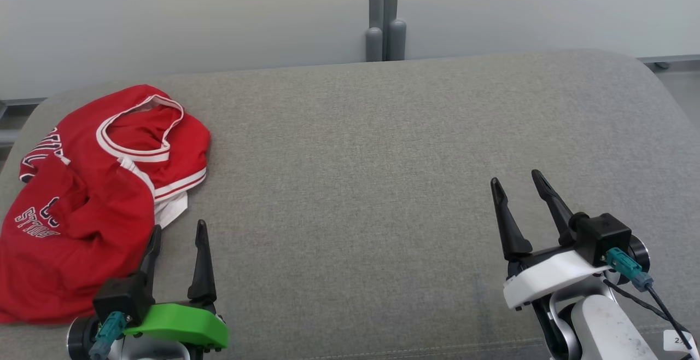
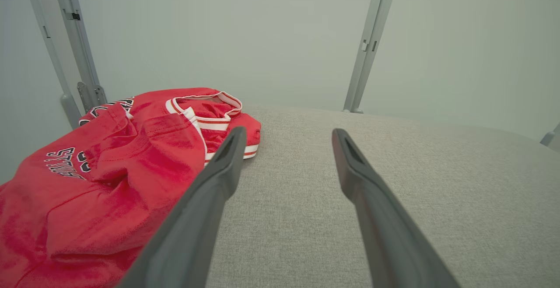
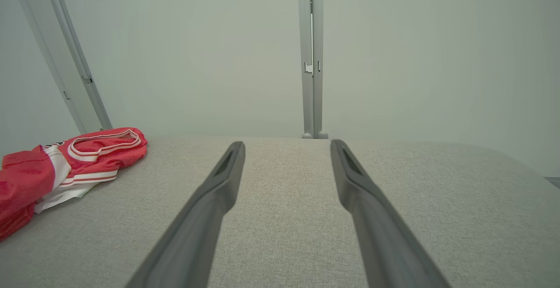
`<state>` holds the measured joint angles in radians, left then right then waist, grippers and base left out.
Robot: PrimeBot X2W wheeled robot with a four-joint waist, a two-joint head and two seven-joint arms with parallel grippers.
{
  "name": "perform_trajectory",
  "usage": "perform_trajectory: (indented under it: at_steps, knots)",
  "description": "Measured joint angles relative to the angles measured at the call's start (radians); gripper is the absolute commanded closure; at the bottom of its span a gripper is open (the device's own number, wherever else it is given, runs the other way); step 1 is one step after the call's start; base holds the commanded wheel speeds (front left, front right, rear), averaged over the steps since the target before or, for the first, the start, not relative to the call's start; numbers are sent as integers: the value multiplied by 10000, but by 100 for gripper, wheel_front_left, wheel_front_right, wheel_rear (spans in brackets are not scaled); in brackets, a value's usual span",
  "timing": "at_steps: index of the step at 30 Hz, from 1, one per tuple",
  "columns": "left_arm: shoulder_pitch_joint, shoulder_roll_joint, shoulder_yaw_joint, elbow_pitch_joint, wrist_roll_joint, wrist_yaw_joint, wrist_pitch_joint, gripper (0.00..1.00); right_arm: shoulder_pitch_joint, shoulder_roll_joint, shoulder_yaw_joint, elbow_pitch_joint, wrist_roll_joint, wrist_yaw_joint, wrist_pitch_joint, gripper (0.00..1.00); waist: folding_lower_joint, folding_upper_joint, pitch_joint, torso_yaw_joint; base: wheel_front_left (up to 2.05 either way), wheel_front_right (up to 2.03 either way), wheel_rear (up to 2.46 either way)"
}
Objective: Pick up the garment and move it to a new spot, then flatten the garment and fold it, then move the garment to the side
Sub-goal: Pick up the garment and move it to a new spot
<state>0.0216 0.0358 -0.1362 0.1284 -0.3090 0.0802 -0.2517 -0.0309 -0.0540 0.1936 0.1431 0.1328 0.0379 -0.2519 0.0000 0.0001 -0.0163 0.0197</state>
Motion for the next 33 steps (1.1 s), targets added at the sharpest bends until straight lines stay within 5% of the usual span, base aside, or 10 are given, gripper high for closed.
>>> perform_trajectory:
  at_steps: [24,33]
  knots:
    - [30,17,236,13,54,33,0,0,2,56,320,10,0,270,0,0,0,0,-232,2813,0,0,0]
    - [248,38,412,-84,54,38,-2,0,-22,81,627,104,0,401,0,0,0,0,-97,3047,0,0,0]
